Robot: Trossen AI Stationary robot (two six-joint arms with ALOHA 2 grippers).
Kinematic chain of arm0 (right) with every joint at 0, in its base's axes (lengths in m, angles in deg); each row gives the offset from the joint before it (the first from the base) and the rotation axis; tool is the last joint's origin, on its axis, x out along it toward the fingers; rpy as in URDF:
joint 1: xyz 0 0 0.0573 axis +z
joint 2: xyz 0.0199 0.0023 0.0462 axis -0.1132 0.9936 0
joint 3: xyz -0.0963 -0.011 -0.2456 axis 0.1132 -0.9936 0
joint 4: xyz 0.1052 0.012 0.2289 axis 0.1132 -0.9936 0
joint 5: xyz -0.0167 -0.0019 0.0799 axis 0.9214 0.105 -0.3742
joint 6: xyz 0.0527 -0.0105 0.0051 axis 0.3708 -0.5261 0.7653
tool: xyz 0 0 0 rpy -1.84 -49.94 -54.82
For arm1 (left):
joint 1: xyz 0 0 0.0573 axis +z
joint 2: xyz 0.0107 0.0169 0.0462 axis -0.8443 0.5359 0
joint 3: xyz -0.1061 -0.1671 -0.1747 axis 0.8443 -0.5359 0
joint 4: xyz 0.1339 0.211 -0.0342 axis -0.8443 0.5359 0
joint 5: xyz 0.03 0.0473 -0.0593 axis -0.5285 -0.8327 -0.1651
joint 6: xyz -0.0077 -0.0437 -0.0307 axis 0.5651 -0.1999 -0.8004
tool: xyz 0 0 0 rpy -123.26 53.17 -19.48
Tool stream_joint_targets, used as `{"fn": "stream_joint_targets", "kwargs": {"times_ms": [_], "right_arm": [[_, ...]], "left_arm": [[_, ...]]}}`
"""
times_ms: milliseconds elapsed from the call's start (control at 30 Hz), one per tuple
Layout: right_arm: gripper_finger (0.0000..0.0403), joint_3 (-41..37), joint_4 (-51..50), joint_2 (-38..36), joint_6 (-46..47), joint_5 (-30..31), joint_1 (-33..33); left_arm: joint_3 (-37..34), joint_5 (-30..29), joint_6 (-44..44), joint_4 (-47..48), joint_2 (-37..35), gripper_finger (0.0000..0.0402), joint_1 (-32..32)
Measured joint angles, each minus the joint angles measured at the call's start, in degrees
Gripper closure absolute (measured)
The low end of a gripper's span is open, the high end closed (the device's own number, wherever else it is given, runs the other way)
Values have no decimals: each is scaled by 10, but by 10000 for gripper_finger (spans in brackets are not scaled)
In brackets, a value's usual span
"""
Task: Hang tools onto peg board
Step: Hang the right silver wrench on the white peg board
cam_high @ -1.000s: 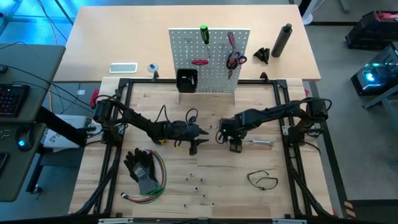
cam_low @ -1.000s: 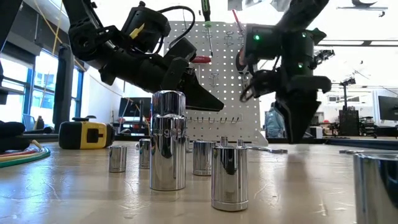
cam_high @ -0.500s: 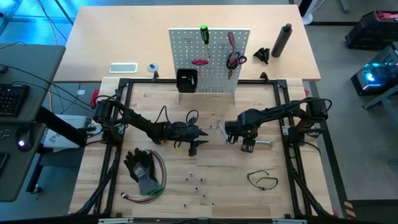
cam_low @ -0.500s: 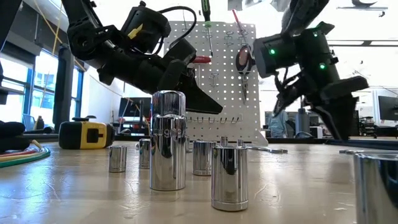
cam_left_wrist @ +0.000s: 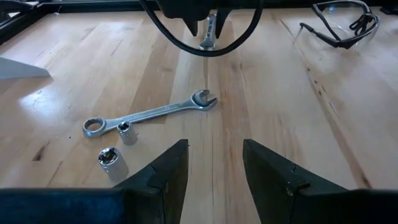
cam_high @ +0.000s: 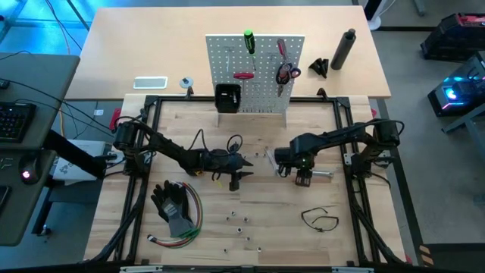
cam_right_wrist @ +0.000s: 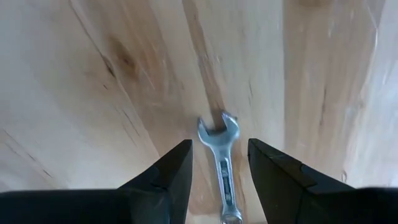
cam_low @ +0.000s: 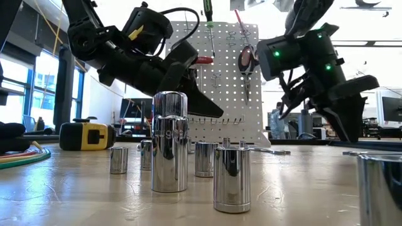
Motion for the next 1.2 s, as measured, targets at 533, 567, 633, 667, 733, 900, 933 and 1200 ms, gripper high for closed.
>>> {"fn": "stream_joint_targets", "kwargs": {"times_ms": [533,567,633,667,733,900,933,1200], "right_arm": [[252,0,-1,25,-15,-1,-19],[252,0,-8,25,-17,-4,-19],[252,0,-35,25,-16,-4,-19],[252,0,-43,25,-15,0,-19],[252,0,-45,25,-13,4,-19],[252,0,-6,25,-15,-15,-19],[252,0,-1,25,-15,-15,-19],[252,-36,3,26,-13,-16,-20]], "left_arm": [[0,0,5,5,0,254,-8],[0,0,6,5,0,254,-8],[0,0,6,7,0,254,-8],[0,0,6,9,0,254,-8],[0,0,7,12,0,254,-8],[0,0,10,15,0,254,-8],[0,0,10,15,0,254,-8],[0,0,11,17,0,254,-11]]}}
